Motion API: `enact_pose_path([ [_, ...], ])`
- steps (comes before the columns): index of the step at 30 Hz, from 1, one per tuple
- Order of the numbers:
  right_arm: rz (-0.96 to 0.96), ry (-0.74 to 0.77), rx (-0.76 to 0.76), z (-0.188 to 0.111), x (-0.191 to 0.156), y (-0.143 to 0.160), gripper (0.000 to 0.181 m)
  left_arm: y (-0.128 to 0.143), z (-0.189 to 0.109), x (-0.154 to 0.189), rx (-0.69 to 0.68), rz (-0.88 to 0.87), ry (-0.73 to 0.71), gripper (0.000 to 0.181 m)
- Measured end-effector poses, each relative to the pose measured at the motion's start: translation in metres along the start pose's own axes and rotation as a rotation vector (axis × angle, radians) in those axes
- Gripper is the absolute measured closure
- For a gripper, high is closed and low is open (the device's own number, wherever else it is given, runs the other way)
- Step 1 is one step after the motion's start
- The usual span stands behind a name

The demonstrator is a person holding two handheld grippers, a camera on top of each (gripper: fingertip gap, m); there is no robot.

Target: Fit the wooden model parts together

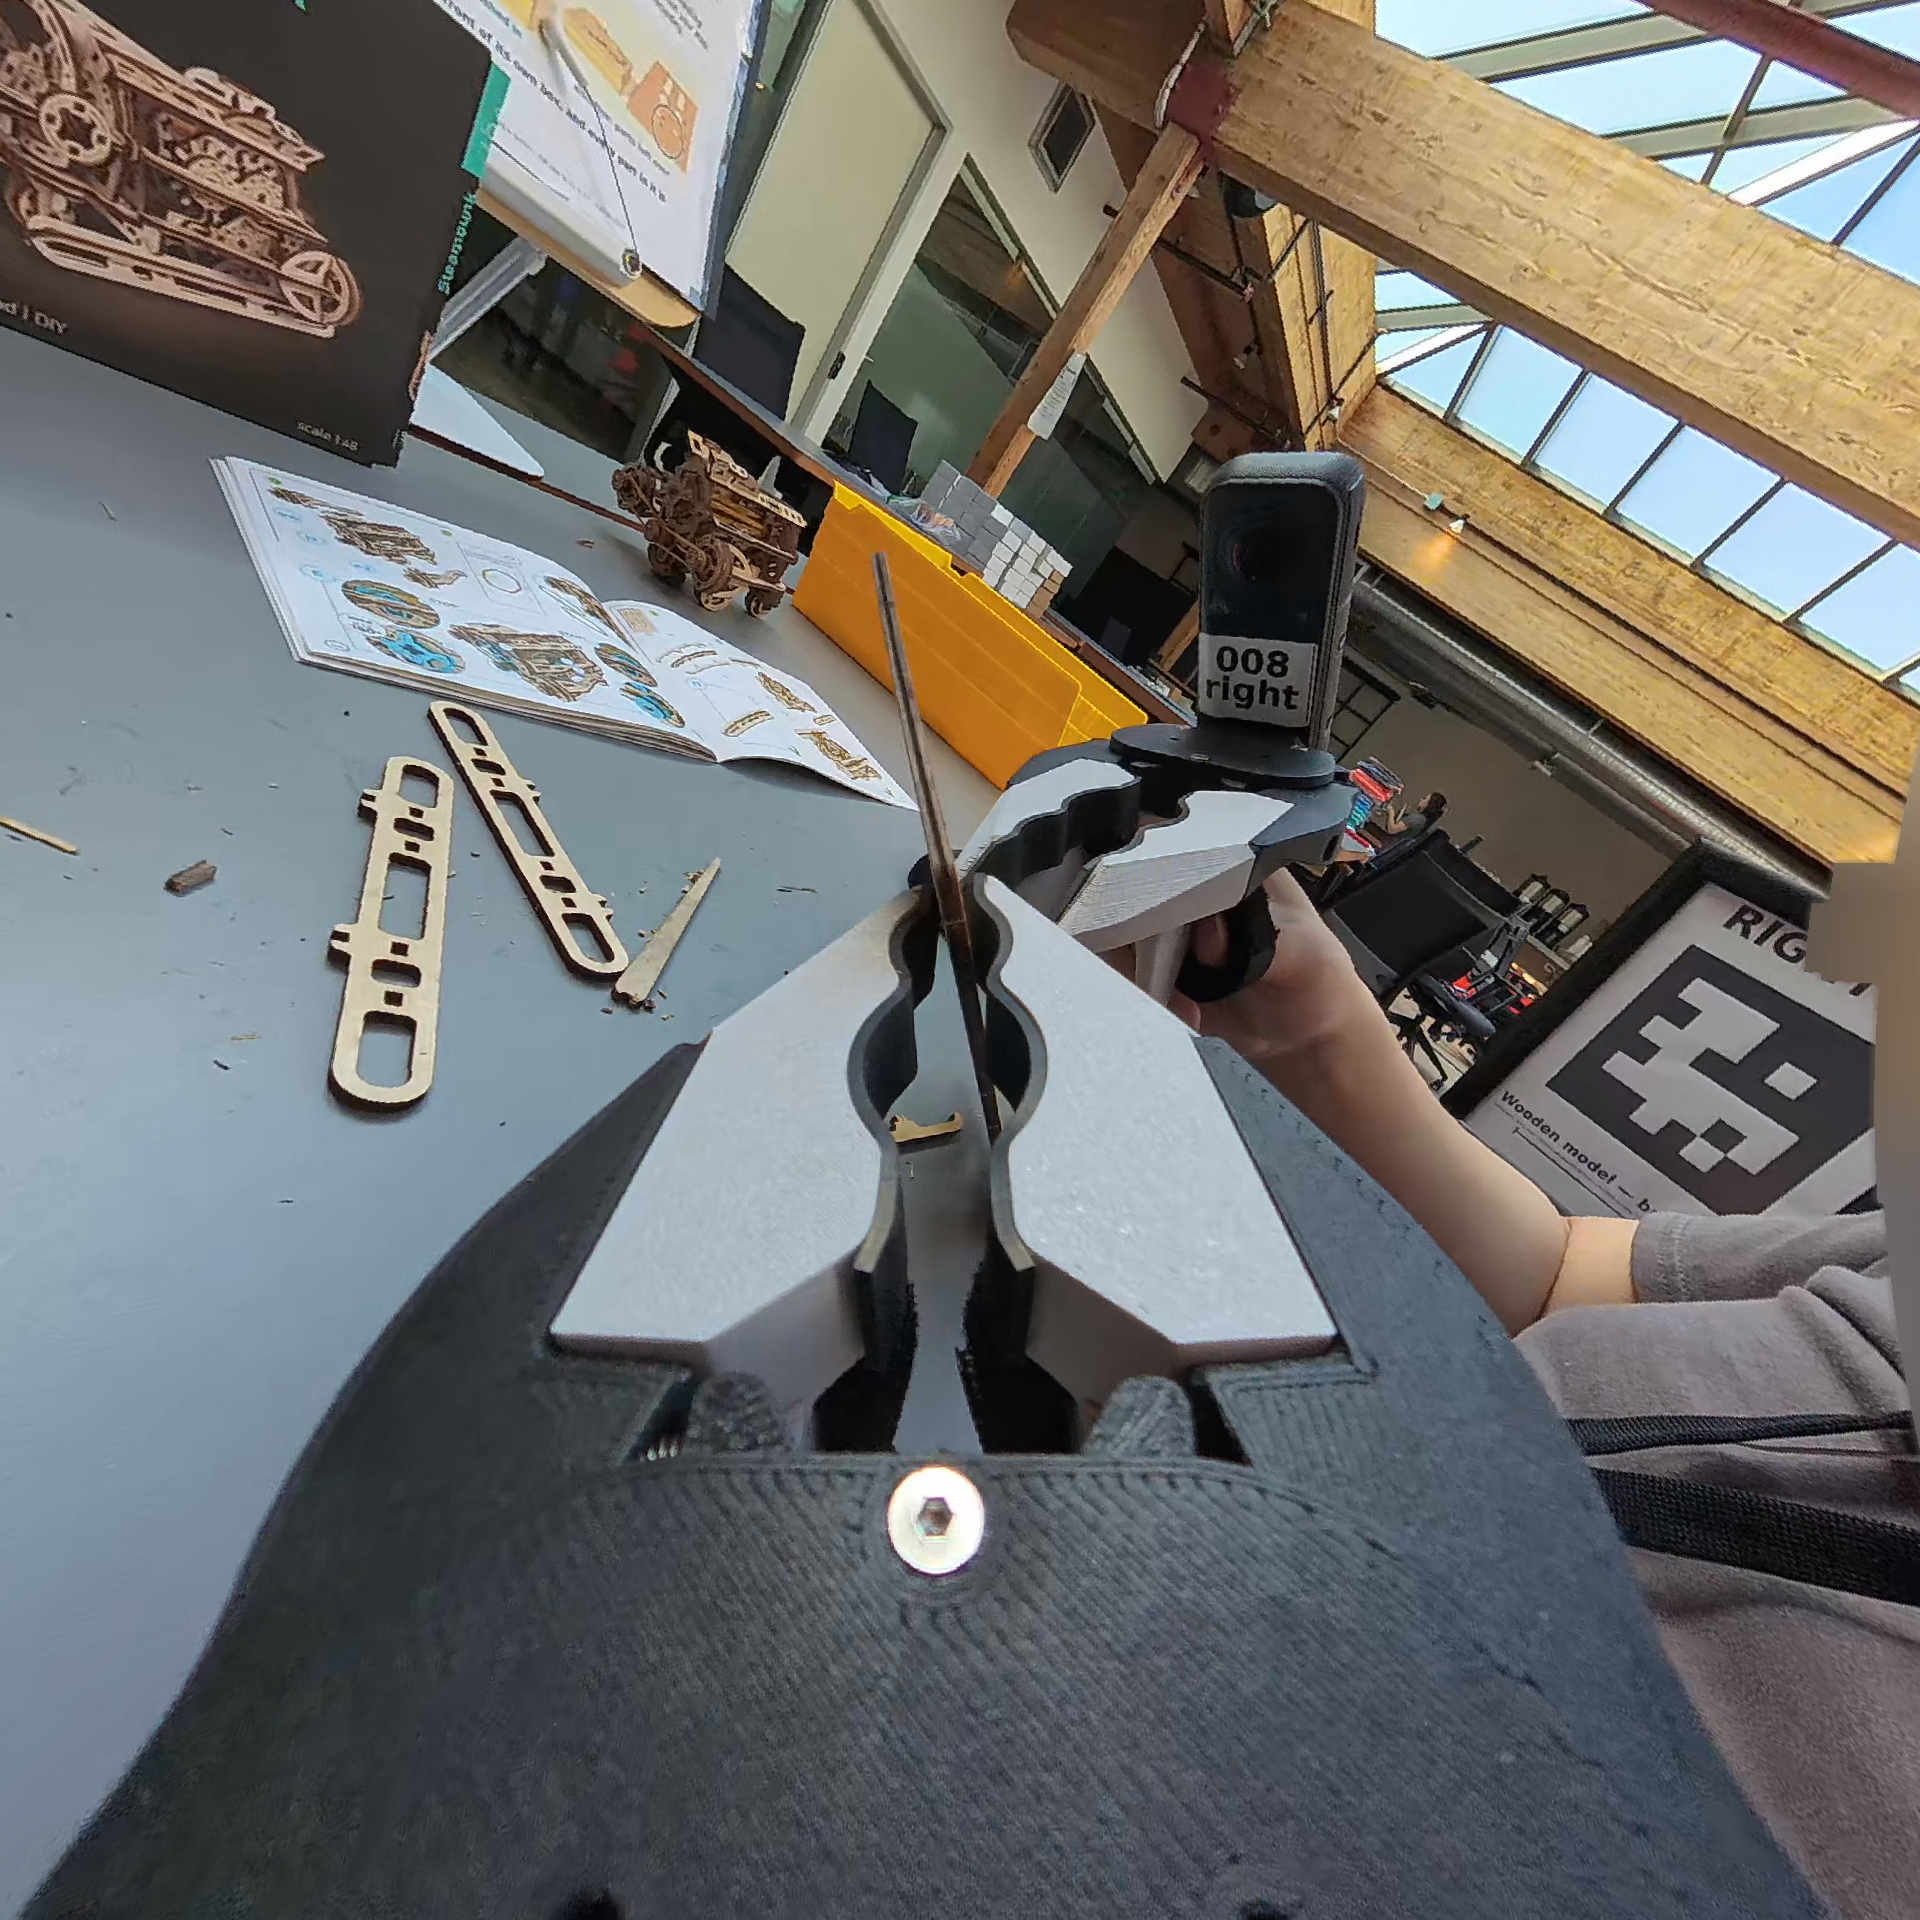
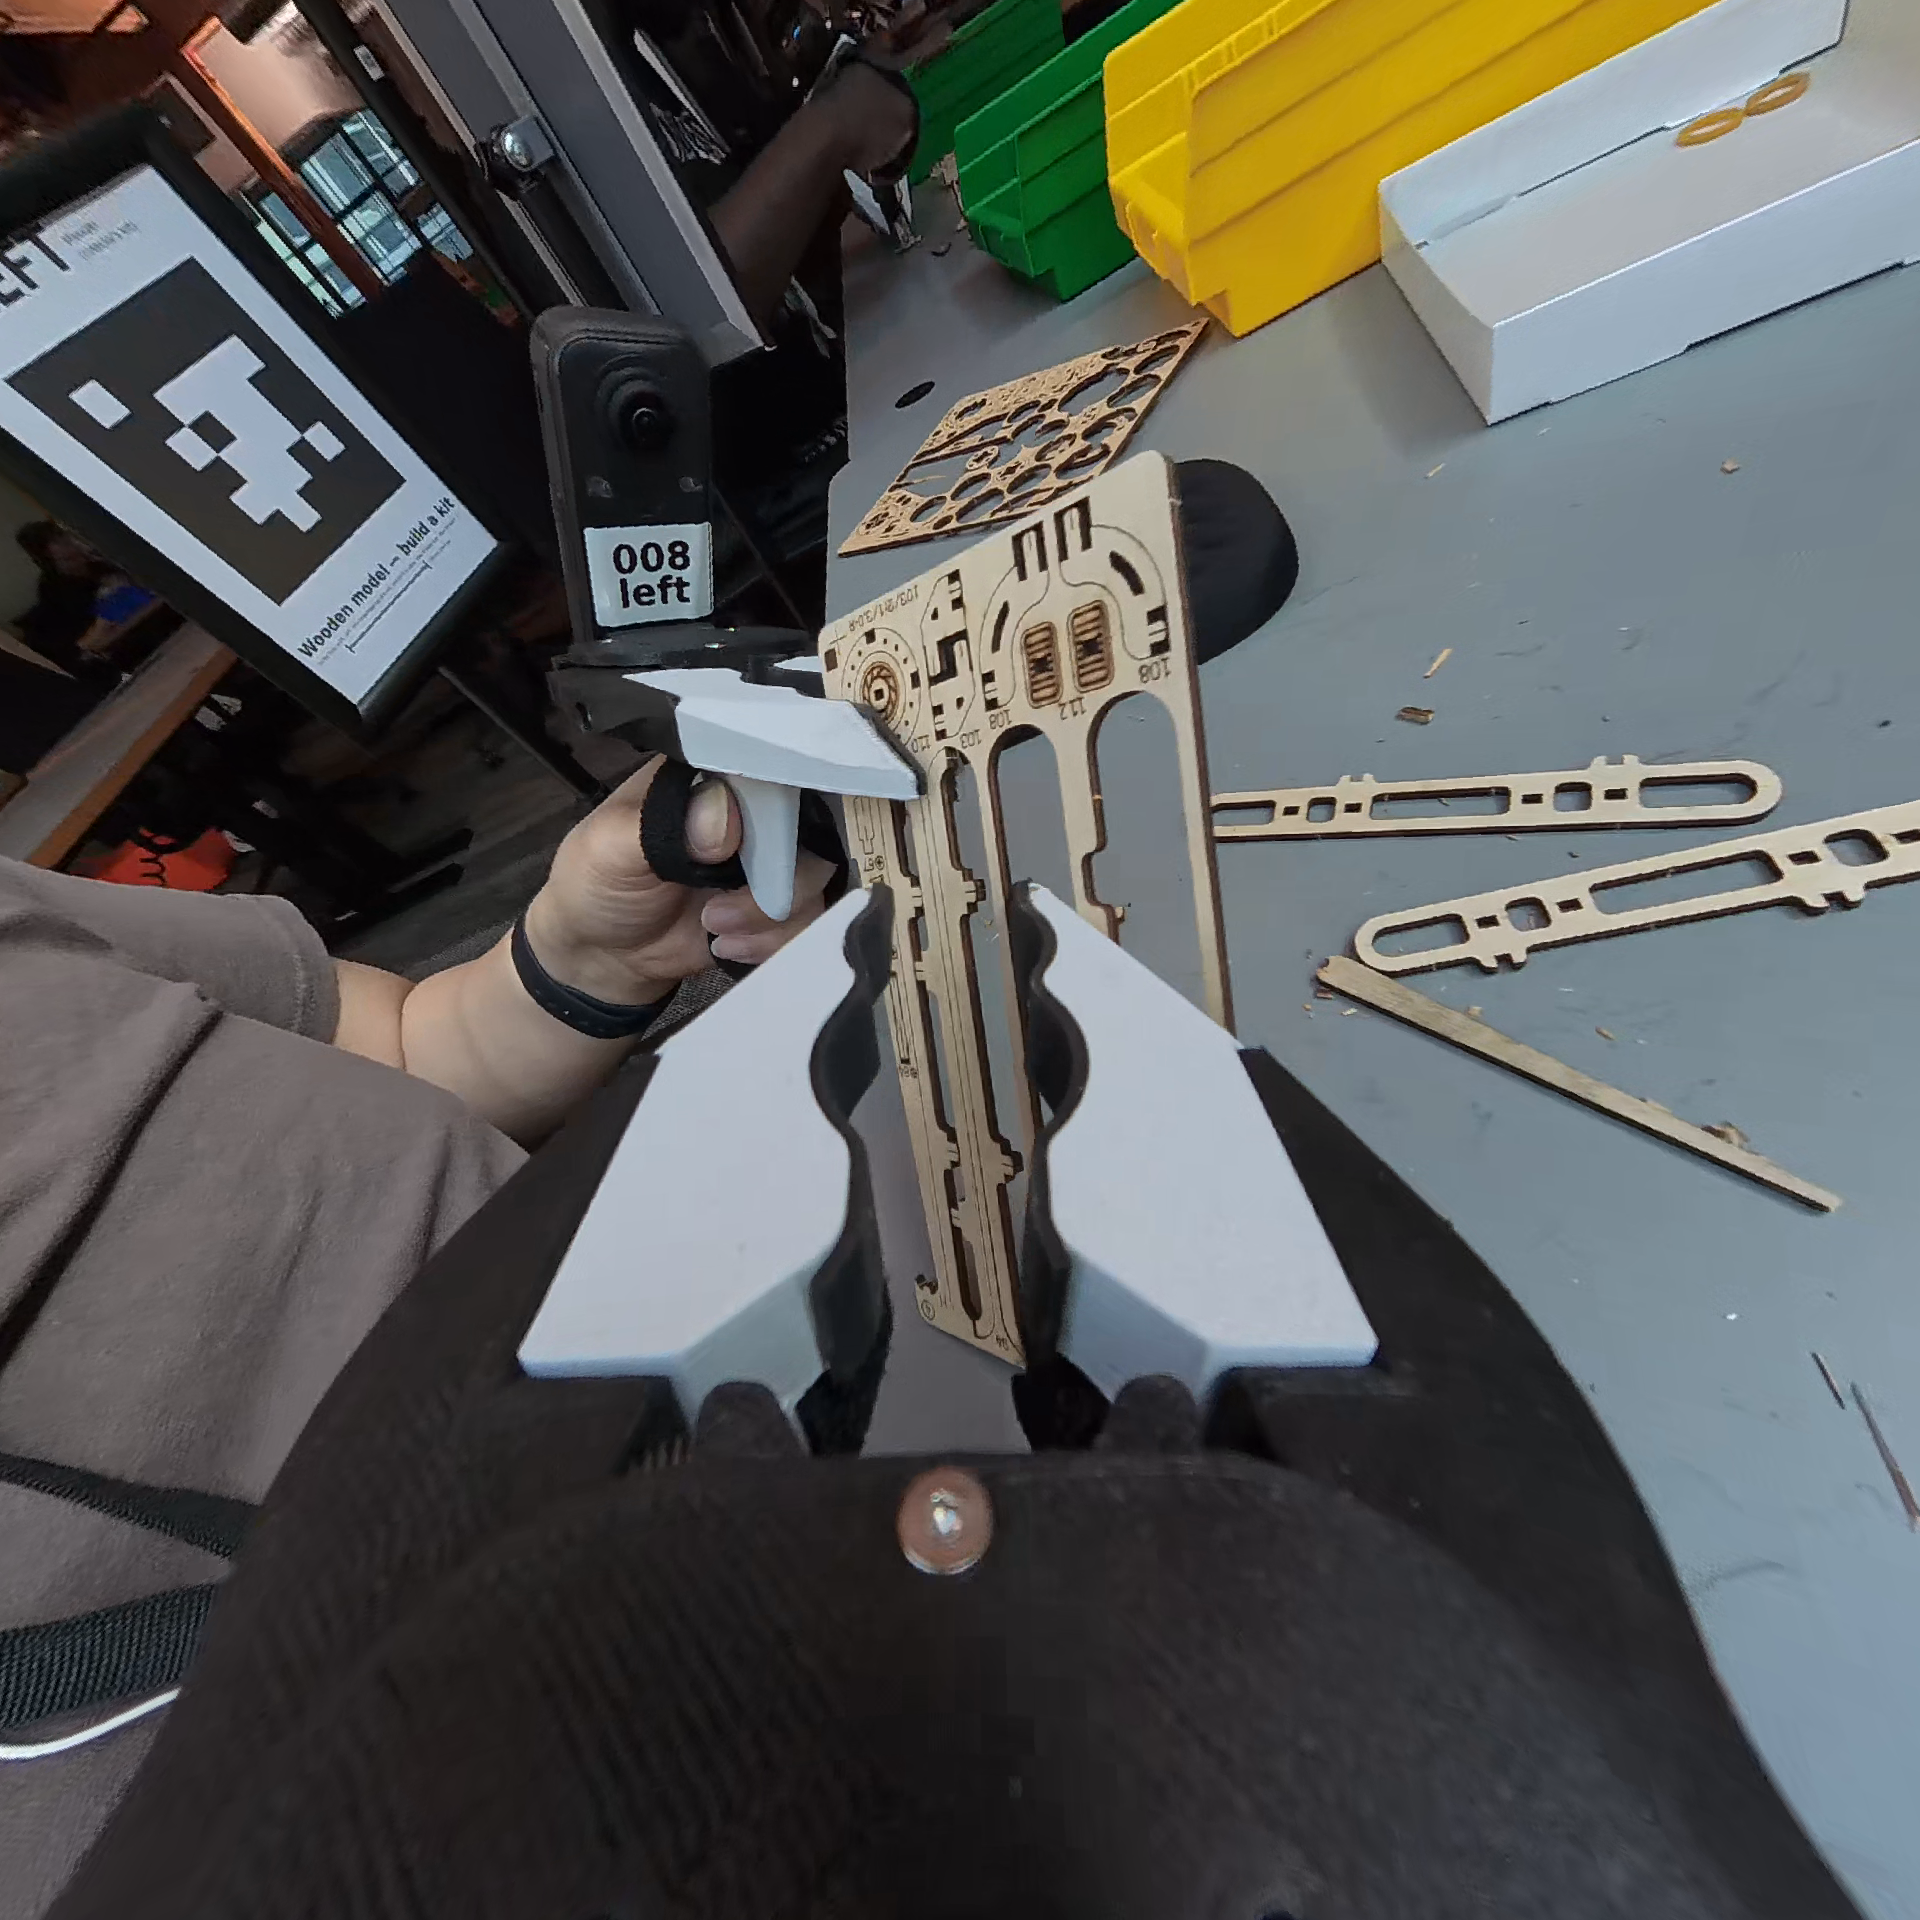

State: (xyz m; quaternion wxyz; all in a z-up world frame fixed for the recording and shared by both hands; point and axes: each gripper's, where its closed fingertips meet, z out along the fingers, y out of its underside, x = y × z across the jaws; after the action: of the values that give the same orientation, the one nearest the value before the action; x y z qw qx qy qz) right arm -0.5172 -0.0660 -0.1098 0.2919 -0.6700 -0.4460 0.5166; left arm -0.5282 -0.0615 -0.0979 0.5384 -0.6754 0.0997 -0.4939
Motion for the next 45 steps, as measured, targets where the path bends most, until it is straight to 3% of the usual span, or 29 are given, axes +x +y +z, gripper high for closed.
enact_pose_path([
  [5,-0.148,0.138,0.029,-0.003,0.009,-0.001,0.18,0.0,-0.001,0.0,0.012,-0.032,0.011,0.18],
  [9,-0.255,0.279,0.005,-0.008,0.024,0.003,0.181,-0.001,-0.004,-0.002,0.022,-0.047,0.012,0.172],
  [11,-0.232,0.245,0.018,-0.007,0.021,0.004,0.181,0.002,-0.006,-0.006,0.007,-0.042,-0.009,0.181],
  [16,-0.234,0.086,0.065,-0.002,-0.014,0.007,0.176,0.002,-0.008,-0.006,0.013,-0.015,-0.031,0.181],
  [20,-0.246,0.188,0.053,0.004,-0.002,0.014,0.173,0.002,-0.007,-0.005,0.012,0.004,-0.04,0.181],
  [25,-0.179,0.148,0.063,0.009,-0.005,0.015,0.171,0.002,-0.007,-0.005,0.013,0.012,-0.059,0.18],
  [31,-0.318,0.332,0.003,0.013,0.0,0.02,0.165,0.004,-0.005,-0.007,0.019,0.004,-0.104,0.18],
  [35,-0.233,0.308,0.062,0.011,-0.003,0.014,0.17,0.002,-0.006,-0.001,0.037,0.012,-0.088,0.181],
  [38,-0.032,0.152,0.089,0.011,-0.007,0.017,0.165,0.003,-0.006,0.001,0.016,0.052,-0.099,0.18],
  [39,0.005,0.114,0.103,0.009,-0.008,0.016,0.172,0.003,-0.006,0.003,0.012,0.047,-0.081,0.18],
  [40,0.012,0.113,0.121,0.006,-0.005,0.015,0.179,0.004,-0.005,0.004,0.011,0.044,-0.078,0.18],
  [45,-0.152,0.261,0.134,0.005,-0.001,0.017,0.179,0.006,-0.003,-0.001,0.026,0.088,-0.127,0.179],
])
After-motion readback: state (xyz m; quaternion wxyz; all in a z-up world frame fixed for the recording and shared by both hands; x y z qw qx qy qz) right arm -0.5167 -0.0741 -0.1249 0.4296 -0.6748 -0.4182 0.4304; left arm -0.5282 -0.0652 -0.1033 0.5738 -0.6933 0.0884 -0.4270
